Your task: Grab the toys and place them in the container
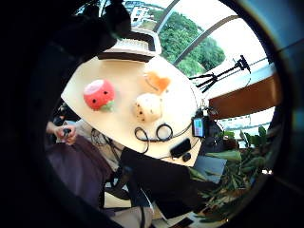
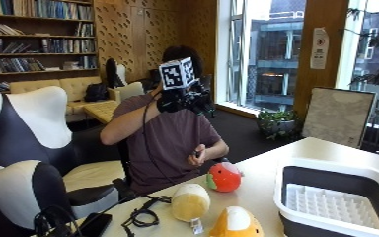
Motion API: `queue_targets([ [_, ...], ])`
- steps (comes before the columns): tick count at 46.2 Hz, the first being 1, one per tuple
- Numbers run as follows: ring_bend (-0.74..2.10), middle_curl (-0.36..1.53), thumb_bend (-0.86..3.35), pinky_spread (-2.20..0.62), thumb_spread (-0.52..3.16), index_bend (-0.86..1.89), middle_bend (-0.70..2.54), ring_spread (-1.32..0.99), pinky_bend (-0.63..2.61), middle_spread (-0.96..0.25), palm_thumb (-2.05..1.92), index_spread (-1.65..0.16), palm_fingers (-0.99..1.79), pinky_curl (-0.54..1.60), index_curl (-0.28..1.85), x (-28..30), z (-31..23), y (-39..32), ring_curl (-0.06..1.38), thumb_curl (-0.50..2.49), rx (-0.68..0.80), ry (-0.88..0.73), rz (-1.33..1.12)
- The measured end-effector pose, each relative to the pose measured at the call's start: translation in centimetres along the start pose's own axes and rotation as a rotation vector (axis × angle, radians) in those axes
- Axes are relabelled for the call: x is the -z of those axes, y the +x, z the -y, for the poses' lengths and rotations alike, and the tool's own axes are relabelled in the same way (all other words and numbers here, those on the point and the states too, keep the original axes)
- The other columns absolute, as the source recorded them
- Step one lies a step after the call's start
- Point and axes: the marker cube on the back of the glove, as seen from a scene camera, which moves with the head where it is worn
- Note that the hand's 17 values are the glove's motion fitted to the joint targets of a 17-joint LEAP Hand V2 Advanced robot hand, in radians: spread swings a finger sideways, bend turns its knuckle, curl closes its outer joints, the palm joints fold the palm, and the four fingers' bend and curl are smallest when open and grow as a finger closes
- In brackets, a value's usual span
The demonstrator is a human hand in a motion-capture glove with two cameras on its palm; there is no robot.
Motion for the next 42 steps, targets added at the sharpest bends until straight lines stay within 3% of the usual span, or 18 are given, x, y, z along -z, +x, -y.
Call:
queue_targets([
  [7, 0.27, 0.09, 0.23, 0.01, 0.9, 0.31, 0.23, -0.07, 0.41, -0.12, 0.23, -0.15, 0.47, 0.14, 0.15, 1.0, 1.4, 1.3, 0.08, 0.08, -0.008, -0.007, -0.03],
  [17, 0.29, 0.15, 0.26, 0.02, 1.33, 0.29, 0.24, -0.1, 0.42, -0.13, 0.21, -0.2, 0.44, 0.19, 0.2, 2.2, 4.1, 3.7, 0.1, 0.15, -0.111, -0.03, -0.065],
  [29, 0.35, 0.19, 0.24, 0.02, 1.5, 0.16, 0.17, -0.1, 0.51, -0.14, 0.14, -0.22, 0.31, 0.24, 0.24, 1.3, 10.0, 11.1, 0.14, 0.21, -0.298, -0.112, -0.075],
  [42, 0.41, 0.21, 0.16, 0.03, 1.46, 0.04, 0.15, -0.04, 0.84, -0.06, 0.06, -0.21, -0.12, 0.35, 0.18, -8.9, 15.8, 18.2, 0.18, 0.25, -0.477, -0.35, -0.091],
])
